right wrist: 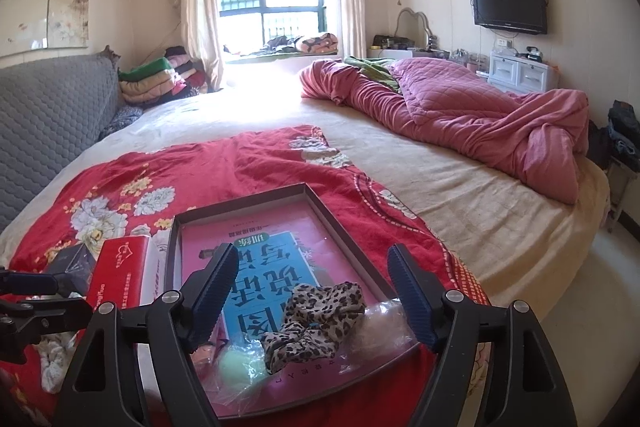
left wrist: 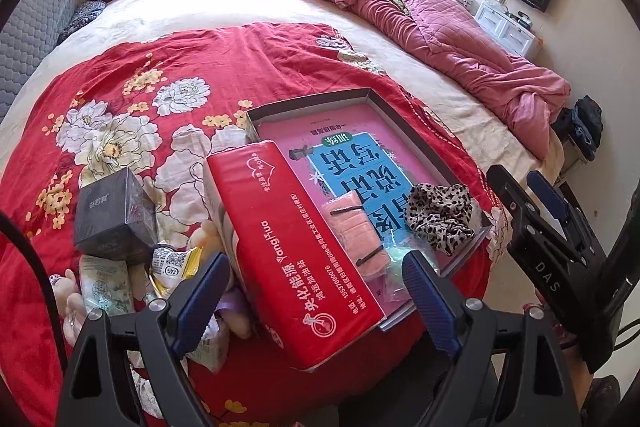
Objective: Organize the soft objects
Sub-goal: 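Move both tools back over the pile of soft items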
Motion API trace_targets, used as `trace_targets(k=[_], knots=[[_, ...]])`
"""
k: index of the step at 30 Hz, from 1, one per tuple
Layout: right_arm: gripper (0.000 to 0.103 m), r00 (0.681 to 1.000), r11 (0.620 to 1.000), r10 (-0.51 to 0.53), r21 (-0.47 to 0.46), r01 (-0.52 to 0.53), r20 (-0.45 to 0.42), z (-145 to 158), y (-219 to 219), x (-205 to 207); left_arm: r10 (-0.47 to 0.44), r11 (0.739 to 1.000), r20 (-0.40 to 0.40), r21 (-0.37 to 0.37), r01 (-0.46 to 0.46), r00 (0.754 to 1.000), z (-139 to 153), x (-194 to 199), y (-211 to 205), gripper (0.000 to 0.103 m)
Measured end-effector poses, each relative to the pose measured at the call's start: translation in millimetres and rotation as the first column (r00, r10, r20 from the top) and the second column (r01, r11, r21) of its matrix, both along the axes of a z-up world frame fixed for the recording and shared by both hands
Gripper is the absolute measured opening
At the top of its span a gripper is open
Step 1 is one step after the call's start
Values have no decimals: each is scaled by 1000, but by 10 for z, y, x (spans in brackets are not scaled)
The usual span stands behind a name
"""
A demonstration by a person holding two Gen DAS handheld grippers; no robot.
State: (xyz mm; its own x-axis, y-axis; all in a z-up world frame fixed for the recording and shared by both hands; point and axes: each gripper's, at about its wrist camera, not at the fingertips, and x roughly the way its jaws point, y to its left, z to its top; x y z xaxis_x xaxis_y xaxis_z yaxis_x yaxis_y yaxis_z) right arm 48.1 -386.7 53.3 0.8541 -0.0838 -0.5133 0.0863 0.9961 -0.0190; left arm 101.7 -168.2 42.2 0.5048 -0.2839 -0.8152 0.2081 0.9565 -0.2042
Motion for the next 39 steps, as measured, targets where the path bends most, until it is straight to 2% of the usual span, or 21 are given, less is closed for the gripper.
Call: trace_targets(k=[9,13,29,39], knots=[[78,997,997,69,23,-70,36,197,252,-123,39,999,21,-17,-39,999,118,-107,269,88],[78,994,995,95,-11,-94,55,302,430,-187,52,999,39,0,-52,998,178,-176,390,88],[79,970,974,223,-59,-217,100,618,996,-443,142,990,52,-23,-141,988,339,-444,980,88],[79,948,952,300,-99,-290,106,690,1344,-553,174,985,54,-30,-172,983,355,-564,1217,88]])
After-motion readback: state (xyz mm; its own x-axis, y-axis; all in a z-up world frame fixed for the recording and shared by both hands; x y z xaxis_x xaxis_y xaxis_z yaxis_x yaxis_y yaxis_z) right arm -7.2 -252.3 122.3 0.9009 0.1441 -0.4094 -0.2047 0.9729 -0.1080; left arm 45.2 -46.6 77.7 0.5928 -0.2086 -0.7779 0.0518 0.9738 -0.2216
